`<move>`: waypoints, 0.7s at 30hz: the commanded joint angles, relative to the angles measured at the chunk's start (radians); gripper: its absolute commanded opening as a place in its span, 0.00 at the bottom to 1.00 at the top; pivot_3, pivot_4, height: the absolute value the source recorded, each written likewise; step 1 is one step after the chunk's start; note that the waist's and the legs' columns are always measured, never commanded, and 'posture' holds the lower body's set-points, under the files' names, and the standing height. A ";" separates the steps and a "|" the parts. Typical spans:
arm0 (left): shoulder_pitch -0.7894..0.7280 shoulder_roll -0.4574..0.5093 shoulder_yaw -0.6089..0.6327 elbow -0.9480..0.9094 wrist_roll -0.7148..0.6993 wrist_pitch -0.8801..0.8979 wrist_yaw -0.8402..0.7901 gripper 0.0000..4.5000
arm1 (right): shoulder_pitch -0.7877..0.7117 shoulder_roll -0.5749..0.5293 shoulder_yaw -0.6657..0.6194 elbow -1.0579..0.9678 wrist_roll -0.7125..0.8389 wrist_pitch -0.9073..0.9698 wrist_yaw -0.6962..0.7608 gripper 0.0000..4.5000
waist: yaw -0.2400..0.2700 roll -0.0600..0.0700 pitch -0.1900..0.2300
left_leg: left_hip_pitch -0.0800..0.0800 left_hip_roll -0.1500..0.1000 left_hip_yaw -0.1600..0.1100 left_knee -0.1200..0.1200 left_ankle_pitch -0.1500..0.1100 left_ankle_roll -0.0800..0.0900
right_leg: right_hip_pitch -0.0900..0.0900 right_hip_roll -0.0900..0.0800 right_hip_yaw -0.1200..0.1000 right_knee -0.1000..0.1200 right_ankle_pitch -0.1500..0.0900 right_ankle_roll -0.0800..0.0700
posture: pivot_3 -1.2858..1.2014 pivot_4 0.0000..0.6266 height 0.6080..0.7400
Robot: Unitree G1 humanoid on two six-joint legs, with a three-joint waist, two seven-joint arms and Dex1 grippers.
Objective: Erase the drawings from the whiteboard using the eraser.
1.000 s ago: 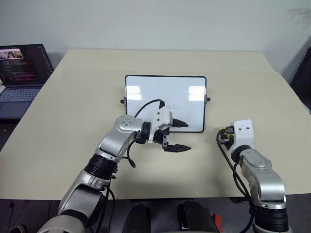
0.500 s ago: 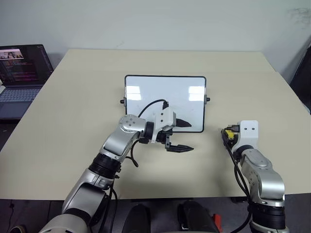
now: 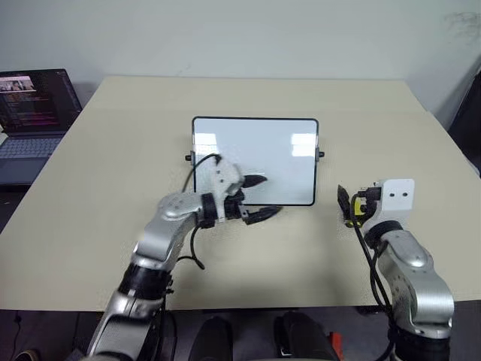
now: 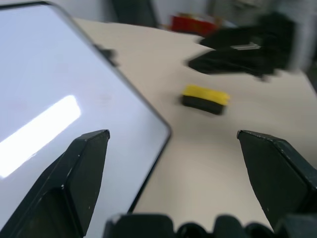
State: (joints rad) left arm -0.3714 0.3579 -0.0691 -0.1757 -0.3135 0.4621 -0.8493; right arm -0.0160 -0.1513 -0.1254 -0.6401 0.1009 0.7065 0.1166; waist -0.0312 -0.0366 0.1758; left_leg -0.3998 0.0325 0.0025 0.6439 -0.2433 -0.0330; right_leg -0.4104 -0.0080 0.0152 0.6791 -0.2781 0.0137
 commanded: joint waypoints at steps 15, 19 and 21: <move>0.465 -0.123 0.308 -0.167 0.112 -0.246 0.527 1.00 | 0.458 0.116 -0.014 0.072 0.050 -0.616 0.011 0.99 | 0.008 -0.001 -0.003 | 0.007 -0.003 0.002 0.002 0.000 -0.001 | 0.007 -0.006 0.000 0.000 -0.004 -0.005 | 0.52 0.24 1.00; 0.456 -0.130 0.292 -0.181 0.115 -0.233 0.556 1.00 | 0.469 0.099 -0.019 0.073 0.054 -0.637 0.027 0.99 | 0.009 -0.002 -0.003 | 0.007 -0.003 0.002 0.001 -0.001 -0.001 | 0.006 -0.006 0.000 0.000 -0.002 -0.001 | 0.52 0.24 1.00; 0.471 -0.136 0.278 -0.199 0.123 -0.230 0.572 1.00 | 0.484 0.090 -0.026 0.065 0.058 -0.638 0.035 0.99 | 0.008 -0.002 -0.003 | 0.006 -0.003 0.002 0.000 -0.001 -0.002 | 0.006 -0.005 0.000 0.000 -0.002 -0.002 | 0.52 0.24 1.00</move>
State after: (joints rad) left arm 0.0867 0.2274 0.2199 -0.3186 -0.1971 0.2475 -0.2926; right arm 0.4578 -0.0507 -0.1362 -0.5428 0.1447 0.0941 0.1424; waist -0.0232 -0.0381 0.1725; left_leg -0.3935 0.0300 0.0045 0.6431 -0.2447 -0.0351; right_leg -0.4051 -0.0133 0.0149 0.6789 -0.2810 0.0109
